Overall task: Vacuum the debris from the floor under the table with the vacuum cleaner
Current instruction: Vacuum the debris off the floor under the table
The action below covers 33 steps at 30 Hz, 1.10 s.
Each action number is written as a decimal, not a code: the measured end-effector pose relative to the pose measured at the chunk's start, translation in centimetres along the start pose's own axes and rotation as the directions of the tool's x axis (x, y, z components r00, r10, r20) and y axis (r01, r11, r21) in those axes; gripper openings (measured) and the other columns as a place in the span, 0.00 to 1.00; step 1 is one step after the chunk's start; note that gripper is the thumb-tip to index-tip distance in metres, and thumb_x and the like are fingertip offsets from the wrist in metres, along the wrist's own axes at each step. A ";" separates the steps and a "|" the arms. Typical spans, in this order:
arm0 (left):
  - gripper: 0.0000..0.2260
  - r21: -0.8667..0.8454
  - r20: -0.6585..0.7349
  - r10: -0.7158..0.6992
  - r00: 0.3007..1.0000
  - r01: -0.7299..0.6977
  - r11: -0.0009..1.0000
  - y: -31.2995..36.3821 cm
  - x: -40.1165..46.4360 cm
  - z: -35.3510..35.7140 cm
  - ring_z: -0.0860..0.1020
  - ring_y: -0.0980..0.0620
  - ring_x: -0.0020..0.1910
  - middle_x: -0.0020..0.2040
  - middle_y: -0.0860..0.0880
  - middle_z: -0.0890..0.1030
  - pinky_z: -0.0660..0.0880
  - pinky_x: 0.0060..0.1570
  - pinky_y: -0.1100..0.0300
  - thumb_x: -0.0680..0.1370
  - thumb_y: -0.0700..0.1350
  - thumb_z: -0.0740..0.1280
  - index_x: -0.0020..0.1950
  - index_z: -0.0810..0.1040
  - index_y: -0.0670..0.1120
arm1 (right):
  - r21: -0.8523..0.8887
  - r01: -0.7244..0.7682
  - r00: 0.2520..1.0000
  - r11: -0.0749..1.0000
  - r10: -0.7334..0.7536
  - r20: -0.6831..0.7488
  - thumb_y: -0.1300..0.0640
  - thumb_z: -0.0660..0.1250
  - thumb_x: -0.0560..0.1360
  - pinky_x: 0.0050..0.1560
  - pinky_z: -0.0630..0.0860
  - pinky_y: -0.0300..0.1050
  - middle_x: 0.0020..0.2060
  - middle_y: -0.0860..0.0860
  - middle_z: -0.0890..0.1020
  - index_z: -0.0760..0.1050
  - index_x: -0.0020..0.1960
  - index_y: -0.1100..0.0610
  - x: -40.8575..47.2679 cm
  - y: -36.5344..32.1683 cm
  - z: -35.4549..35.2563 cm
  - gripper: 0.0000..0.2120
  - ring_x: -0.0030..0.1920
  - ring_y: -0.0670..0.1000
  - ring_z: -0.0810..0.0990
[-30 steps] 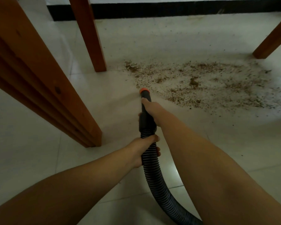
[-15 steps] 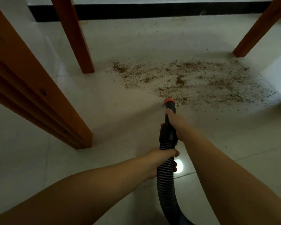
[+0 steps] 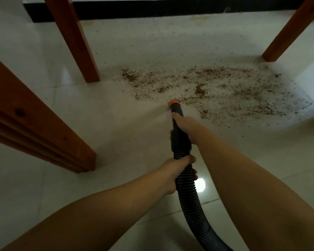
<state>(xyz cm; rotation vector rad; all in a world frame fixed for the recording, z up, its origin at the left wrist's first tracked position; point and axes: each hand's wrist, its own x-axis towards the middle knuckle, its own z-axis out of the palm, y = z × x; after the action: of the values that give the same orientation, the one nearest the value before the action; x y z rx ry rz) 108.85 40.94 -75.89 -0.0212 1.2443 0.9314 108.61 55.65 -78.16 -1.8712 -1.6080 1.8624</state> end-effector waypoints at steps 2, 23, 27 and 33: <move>0.06 -0.015 -0.024 0.015 1.000 -0.015 1.000 0.3 0.1 -0.8 0.77 0.50 0.28 0.31 0.45 0.78 0.76 0.31 0.59 0.75 0.42 0.69 0.45 0.74 0.41 | -0.017 0.012 0.999 1.000 -0.011 0.031 0.41 0.61 0.77 0.56 0.79 0.61 0.53 0.63 0.80 0.67 0.57 0.61 0.1 -0.5 1.1 0.23 0.52 0.65 0.81; 0.06 0.317 0.136 -0.074 0.988 0.027 0.948 -5.4 -2.1 4.6 0.77 0.53 0.26 0.33 0.46 0.76 0.76 0.28 0.63 0.76 0.43 0.68 0.45 0.73 0.42 | 0.274 -0.126 0.969 0.953 0.178 -0.174 0.39 0.61 0.76 0.57 0.78 0.62 0.54 0.64 0.80 0.67 0.64 0.61 -5.5 8.3 -7.2 0.28 0.51 0.64 0.81; 0.07 0.231 0.115 -0.033 0.993 0.005 0.973 -6.4 -2.7 4.0 0.77 0.52 0.27 0.33 0.46 0.77 0.76 0.28 0.62 0.75 0.42 0.68 0.48 0.73 0.42 | 0.204 -0.085 0.993 0.975 0.100 -0.061 0.44 0.61 0.79 0.48 0.80 0.56 0.43 0.61 0.79 0.68 0.59 0.63 -6.6 7.6 -5.8 0.22 0.38 0.59 0.80; 0.08 0.288 0.156 -0.111 0.982 0.063 0.956 -7.1 -4.1 3.9 0.78 0.52 0.28 0.34 0.46 0.78 0.77 0.30 0.61 0.75 0.43 0.68 0.50 0.73 0.42 | 0.178 -0.086 0.996 0.980 0.090 -0.015 0.45 0.62 0.78 0.53 0.80 0.59 0.42 0.60 0.79 0.70 0.59 0.65 -8.4 8.4 -5.5 0.23 0.40 0.60 0.80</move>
<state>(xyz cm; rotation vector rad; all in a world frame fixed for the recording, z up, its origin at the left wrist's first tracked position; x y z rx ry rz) 116.20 35.82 -74.34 0.2235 1.1961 0.6581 120.07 49.56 -76.26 -1.9082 -1.3244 1.9379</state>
